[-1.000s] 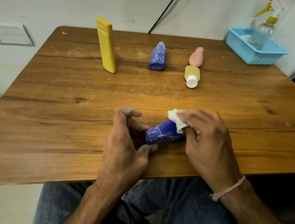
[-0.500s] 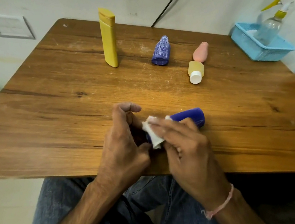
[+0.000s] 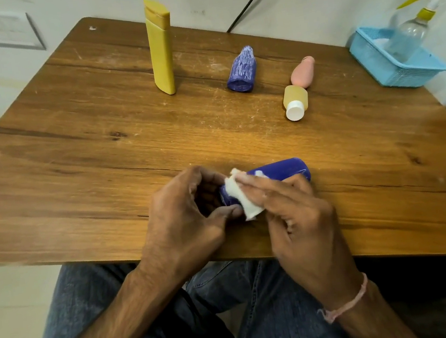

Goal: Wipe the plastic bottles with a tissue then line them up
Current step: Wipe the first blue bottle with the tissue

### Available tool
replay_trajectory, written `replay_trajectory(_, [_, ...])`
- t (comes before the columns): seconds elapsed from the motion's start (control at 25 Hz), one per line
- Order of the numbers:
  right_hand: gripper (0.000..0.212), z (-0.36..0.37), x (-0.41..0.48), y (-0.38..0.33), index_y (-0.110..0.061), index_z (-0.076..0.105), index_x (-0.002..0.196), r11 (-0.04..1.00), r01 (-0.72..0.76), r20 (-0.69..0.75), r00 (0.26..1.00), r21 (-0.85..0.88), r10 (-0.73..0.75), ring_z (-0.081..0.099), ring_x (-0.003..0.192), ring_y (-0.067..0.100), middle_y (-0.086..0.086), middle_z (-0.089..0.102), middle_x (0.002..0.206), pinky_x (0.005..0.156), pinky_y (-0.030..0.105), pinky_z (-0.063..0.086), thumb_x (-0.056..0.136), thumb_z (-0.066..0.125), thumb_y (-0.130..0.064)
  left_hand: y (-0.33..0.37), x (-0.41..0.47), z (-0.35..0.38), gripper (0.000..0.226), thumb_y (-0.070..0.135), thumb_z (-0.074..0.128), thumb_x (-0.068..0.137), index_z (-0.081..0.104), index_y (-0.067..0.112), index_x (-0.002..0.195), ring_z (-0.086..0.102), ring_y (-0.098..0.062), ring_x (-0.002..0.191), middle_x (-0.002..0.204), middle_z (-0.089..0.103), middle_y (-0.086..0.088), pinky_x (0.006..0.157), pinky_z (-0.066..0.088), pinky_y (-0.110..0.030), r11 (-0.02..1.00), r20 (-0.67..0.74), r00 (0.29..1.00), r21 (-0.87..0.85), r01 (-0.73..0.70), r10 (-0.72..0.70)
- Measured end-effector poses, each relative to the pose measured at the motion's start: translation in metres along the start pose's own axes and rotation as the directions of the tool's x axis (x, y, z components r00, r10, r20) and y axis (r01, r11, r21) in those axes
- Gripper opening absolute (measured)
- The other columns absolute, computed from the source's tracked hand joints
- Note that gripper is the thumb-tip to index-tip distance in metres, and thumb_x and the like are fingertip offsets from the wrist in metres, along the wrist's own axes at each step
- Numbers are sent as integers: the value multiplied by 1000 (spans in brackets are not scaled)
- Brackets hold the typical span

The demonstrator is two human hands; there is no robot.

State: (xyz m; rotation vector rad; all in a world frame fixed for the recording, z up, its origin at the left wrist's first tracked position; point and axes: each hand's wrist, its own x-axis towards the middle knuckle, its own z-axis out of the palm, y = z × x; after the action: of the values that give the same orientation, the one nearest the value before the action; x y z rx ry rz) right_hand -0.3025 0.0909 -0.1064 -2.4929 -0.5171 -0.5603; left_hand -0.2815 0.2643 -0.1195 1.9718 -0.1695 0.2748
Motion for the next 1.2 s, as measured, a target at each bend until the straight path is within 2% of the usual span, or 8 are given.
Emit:
replay_trajectory(0.16, [49,-3,8,11,-10,66,128,979,-183,-118,978,-92,171,56,96,14,-5,65,132,90,4,41,84,63,11,2,0,2,39,20,91,66,70,20,99,69,1,77,88,72,12,68,55,-11,999,-24,999,3,48,-47])
replay_trajectory(0.32, [46,11,-6,-21,-9,66,129,997,31,-5,1000,76,-31,58,93,20,-3,64,134,92,19,49,89,57,12,-1,0,0,33,12,88,71,72,16,99,69,0,80,89,73,11,69,53,-11,1000,-38,999,13,6,-5])
replay_trajectory(0.52, [47,-8,6,17,-11,68,126,975,-199,-153,971,-95,184,60,101,18,-7,65,129,92,5,40,85,60,11,2,1,3,37,24,91,67,73,22,99,71,-3,75,85,74,11,67,57,-16,999,-52,998,-25,47,-48])
replay_trajectory(0.72, [49,5,-8,-9,-9,65,130,999,15,-17,1000,28,-15,59,97,21,-4,63,135,93,19,49,87,56,15,-2,1,1,34,15,86,72,75,19,103,72,-1,81,90,75,11,71,59,-19,1000,-27,1000,-17,-14,13])
replay_trajectory(0.88, [52,-12,4,32,-10,67,127,970,-211,-179,966,-121,187,62,101,20,-8,64,130,94,8,41,83,57,16,-1,1,1,38,30,88,69,74,25,104,71,-1,79,90,73,12,71,58,-17,1000,-23,1000,2,8,-8])
replay_trajectory(0.96, [51,-7,2,26,-10,66,128,973,-193,-159,972,-124,172,60,100,19,-6,64,133,94,9,42,84,58,15,-1,1,2,38,27,89,69,74,25,103,70,-1,79,89,73,13,70,57,-14,1000,-21,1000,13,0,0])
replay_trajectory(1.08, [50,-1,-10,12,-9,62,132,999,-11,-35,999,-46,10,57,93,17,-3,62,137,89,15,47,87,59,12,-3,0,1,38,22,91,66,75,23,101,70,-2,77,88,73,12,70,55,-13,1000,-27,1000,2,4,-4])
replay_trajectory(1.2, [54,-16,-1,43,-13,60,134,979,-157,-104,984,-129,144,57,102,13,-7,61,135,91,15,48,86,57,11,-3,1,1,38,25,90,67,75,26,102,70,-2,77,88,73,12,70,55,-14,1000,-21,1000,23,11,-11])
